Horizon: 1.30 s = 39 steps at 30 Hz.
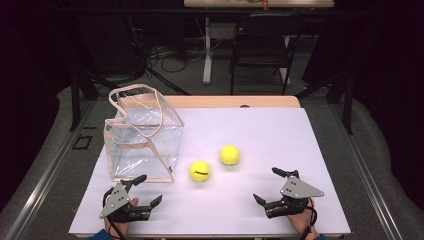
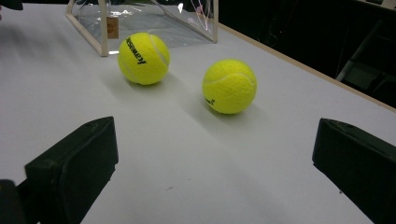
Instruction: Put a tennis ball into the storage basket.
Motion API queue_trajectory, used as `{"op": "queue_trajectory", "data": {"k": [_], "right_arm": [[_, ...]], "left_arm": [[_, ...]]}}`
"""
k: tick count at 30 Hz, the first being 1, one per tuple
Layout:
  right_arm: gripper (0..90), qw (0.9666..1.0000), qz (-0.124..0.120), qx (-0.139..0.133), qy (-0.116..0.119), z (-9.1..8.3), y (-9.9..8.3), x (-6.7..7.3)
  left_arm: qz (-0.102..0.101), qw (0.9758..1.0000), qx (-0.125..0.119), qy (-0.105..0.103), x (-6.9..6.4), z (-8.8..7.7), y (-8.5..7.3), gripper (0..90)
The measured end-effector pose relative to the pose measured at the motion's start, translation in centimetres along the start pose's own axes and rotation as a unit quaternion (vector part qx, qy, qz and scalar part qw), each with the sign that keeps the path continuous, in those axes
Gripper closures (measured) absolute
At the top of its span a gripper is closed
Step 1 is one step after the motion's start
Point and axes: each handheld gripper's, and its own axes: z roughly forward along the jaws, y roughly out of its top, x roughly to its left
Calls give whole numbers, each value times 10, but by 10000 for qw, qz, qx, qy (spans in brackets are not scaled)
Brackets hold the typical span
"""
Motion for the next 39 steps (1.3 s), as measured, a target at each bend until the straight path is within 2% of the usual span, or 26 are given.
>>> {"op": "queue_trajectory", "data": {"k": [12, 21, 30, 39], "right_arm": [[0, 9999, 85, 80, 65, 1, -1, -1], [0, 9998, 119, 160, 6, 3, 4, -3], [0, 9988, 261, 418, 76, 12, 10, -8], [0, 9967, 374, 675, 247, 20, 19, -15]], "left_arm": [[7, 10000, 14, -50, 1, 3, 0, 159], [22, 10000, -9, -27, 0, 4, 0, 159], [2, 10000, -27, -49, 1, 5, 1, 159], [58, 10000, -26, -47, 0, 6, 2, 158]]}}
